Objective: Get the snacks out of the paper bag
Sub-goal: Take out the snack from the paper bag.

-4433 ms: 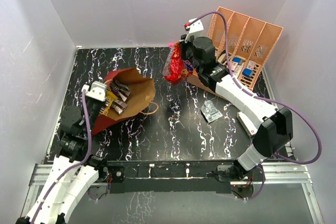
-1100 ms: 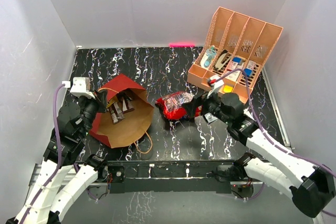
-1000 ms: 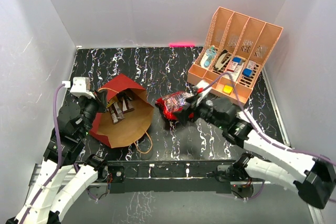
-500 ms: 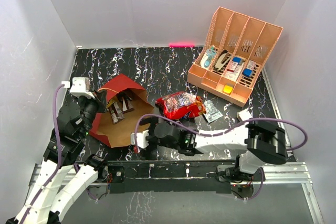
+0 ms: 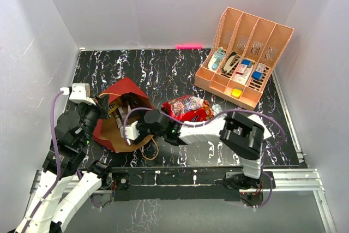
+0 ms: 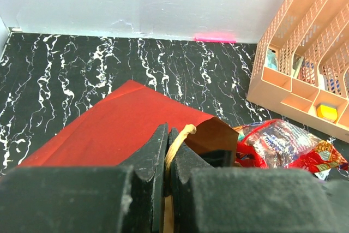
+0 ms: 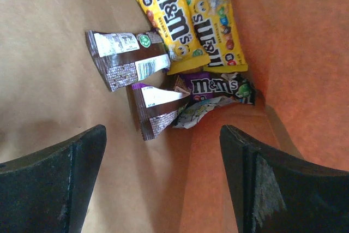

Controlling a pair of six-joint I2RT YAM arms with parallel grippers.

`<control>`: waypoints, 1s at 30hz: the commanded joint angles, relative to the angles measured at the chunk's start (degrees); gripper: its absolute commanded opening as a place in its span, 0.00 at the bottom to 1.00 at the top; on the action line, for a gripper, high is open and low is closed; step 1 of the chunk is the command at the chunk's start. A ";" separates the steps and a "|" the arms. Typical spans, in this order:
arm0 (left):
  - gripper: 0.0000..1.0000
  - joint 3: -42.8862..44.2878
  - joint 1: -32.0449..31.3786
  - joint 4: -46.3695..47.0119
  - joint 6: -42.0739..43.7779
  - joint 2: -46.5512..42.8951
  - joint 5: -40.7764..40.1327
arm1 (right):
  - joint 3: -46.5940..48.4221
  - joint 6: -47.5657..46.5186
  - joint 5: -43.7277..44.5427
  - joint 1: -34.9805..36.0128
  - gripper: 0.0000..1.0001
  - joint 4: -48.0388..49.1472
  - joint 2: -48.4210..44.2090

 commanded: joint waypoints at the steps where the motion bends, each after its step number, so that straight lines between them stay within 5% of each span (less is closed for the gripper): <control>1: 0.00 1.47 -0.60 2.14 0.16 -0.26 1.88 | 7.76 -1.92 -2.28 -1.32 0.87 -1.10 4.93; 14: 0.00 2.27 -1.16 2.17 0.46 0.64 1.74 | 18.15 -4.78 0.08 -3.48 0.85 -2.82 17.60; 23: 0.00 2.96 -1.22 1.46 0.77 0.73 1.03 | 23.41 -4.18 1.76 -4.75 0.64 -2.79 22.74; 30: 0.00 2.78 -1.22 1.36 0.81 0.48 1.10 | 23.51 -3.35 1.40 -4.75 0.36 -2.84 22.91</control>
